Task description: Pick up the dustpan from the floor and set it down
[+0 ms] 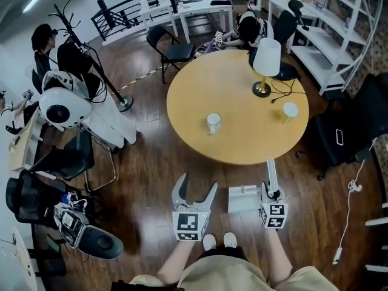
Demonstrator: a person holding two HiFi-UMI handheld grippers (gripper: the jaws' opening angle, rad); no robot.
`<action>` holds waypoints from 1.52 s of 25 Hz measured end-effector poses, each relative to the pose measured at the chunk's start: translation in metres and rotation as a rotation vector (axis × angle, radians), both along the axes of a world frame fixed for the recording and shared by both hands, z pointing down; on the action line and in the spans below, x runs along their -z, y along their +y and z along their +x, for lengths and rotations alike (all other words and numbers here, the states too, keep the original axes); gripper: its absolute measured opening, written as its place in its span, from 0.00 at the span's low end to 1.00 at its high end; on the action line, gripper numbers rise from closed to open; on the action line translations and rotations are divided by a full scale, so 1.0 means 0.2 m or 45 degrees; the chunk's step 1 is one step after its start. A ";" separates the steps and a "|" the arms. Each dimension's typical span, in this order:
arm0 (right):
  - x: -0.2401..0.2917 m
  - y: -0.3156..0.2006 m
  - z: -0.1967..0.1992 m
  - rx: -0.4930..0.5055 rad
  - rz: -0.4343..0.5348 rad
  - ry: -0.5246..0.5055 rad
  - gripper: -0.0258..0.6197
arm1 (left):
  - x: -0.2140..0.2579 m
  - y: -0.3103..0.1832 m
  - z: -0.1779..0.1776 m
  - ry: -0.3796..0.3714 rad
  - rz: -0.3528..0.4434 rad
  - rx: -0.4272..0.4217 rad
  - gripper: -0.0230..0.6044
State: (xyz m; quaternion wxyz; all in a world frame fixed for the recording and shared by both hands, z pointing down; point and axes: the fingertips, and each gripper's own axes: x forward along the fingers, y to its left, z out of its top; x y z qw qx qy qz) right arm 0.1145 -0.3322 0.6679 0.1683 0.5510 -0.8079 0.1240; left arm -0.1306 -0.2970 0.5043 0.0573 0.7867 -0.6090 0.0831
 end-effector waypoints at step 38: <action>1.69 0.19 -0.32 0.099 0.609 -0.266 0.19 | 0.73 0.24 -0.38 -0.015 0.377 0.199 0.58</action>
